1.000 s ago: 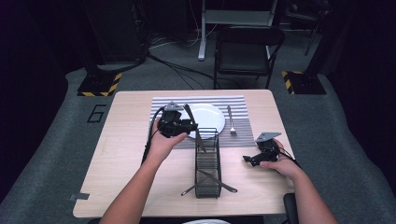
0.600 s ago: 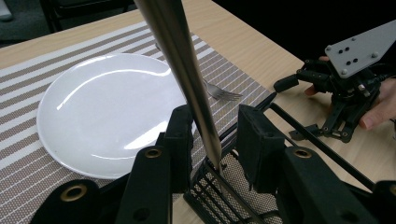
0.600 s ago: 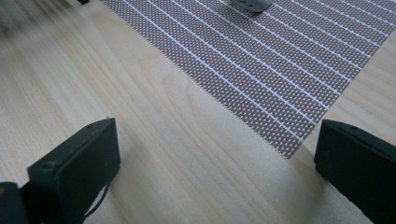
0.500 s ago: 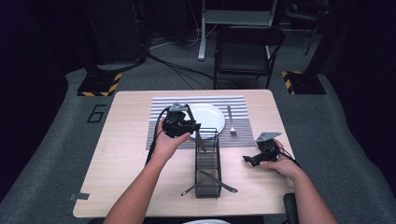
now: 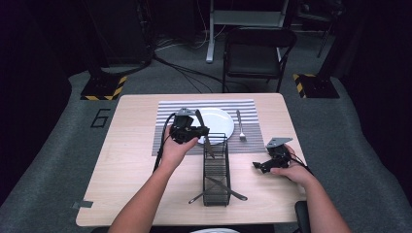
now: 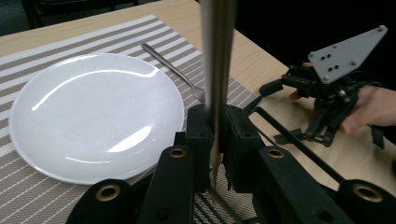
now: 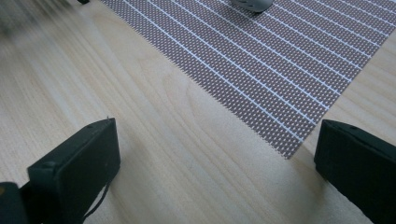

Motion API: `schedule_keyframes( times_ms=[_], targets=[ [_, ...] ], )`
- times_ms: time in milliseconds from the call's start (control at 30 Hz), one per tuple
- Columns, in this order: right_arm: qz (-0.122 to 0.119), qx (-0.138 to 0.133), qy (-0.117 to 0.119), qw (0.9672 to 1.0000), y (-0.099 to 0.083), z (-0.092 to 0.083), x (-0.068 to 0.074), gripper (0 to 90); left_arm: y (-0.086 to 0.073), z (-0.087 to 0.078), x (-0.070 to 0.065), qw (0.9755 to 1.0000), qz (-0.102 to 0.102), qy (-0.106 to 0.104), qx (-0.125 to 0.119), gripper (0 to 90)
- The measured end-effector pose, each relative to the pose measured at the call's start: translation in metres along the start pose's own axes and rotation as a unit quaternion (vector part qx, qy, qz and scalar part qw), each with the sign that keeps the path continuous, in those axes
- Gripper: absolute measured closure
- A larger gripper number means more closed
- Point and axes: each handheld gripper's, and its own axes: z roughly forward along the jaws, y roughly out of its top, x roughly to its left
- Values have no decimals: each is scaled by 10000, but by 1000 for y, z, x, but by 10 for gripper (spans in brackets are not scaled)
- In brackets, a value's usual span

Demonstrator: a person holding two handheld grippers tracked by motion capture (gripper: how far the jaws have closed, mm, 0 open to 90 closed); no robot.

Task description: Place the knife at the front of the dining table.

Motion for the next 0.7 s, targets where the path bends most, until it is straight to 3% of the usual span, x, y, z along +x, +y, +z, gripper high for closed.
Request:
schedule_keyframes(
  times_ms=[100, 200, 467, 700],
  targets=[
    [18, -4, 0, 10000, 0, 0, 0, 0, 3, -1, -4, 9999, 137, 1, 6, 826],
    [23, -7, -3, 10000, 0, 0, 0, 0, 4, -3, -7, 9999, 97, -54, 1, 826],
    [21, -4, -1, 10000, 0, 0, 0, 0, 19, -17, -23, 9989, 464, 89, 58, 827],
    [23, -3, -1, 10000, 0, 0, 0, 0, 27, -27, -30, 9982, 580, 105, 99, 828]
  ],
)
